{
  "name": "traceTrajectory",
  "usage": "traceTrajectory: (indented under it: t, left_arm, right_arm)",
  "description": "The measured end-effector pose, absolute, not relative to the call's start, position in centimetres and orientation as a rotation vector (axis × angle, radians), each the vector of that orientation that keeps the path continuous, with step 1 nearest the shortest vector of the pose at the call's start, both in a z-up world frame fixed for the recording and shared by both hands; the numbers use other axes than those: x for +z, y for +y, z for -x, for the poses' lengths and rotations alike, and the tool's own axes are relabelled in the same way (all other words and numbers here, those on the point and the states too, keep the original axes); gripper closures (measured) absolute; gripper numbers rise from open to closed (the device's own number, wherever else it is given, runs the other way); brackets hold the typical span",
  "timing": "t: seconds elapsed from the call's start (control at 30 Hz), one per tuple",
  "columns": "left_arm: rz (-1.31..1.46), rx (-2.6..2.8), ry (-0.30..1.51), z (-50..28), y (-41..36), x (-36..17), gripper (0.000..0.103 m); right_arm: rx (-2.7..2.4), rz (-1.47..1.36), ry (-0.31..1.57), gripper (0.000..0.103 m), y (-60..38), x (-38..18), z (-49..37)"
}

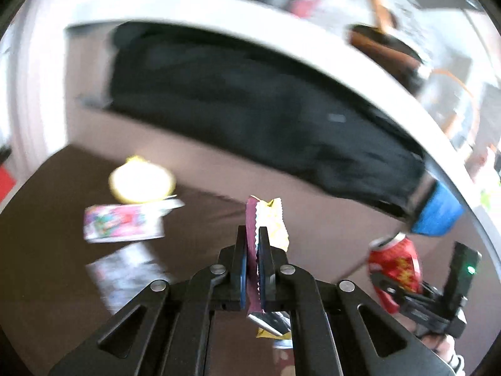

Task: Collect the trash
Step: 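Carry the red can and pink wrapper over the bin and open both grippers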

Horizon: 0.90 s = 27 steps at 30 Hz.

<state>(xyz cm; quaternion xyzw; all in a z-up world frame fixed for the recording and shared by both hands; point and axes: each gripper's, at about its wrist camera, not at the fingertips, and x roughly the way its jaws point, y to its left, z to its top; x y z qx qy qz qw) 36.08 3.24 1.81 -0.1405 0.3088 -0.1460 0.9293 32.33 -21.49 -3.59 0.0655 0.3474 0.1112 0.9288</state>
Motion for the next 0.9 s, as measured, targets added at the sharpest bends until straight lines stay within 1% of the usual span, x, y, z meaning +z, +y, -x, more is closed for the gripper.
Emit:
traceTrajectory:
  t: [0.07, 0.17, 0.3, 0.4, 0.5, 0.73, 0.77, 0.9]
  left_arm:
    - [0.26, -0.331, 0.643, -36.0, -0.1, 1.9, 0.098]
    - [0.205, -0.355, 0.686, -36.0, -4.4, 0.2, 0.098]
    - [0.15, -0.398, 0.808, -36.8, -9.4, -4.5, 0.098]
    - [0.106, -0.403, 0.887, -37.9, -11.8, -8.2, 0.098]
    - [0.081, -0.397, 0.938, -38.9, -13.1, -11.0, 0.098]
    - [0.079, -0.401, 1.029, -42.6, -14.4, -15.4, 0.097]
    - [0.082, -0.402, 1.044, -43.1, -14.4, -16.0, 0.094]
    - [0.112, -0.411, 1.097, -44.8, -14.0, -17.7, 0.091]
  right_arm:
    - [0.183, -0.153, 0.695, 0.051, -23.6, -3.0, -31.5]
    - [0.135, -0.182, 0.693, 0.051, -26.0, -3.1, -30.7]
    - [0.092, -0.225, 0.701, 0.051, -28.8, -4.5, -29.8]
    - [0.075, -0.241, 0.728, 0.051, -30.1, -6.4, -30.0]
    - [0.066, -0.261, 0.777, 0.051, -30.8, -9.0, -30.3]
    - [0.058, -0.316, 0.904, 0.05, -31.1, -16.0, -33.8]
    - [0.066, -0.326, 0.922, 0.049, -31.1, -16.8, -34.4]
    - [0.095, -0.369, 0.987, 0.048, -31.0, -19.9, -36.0]
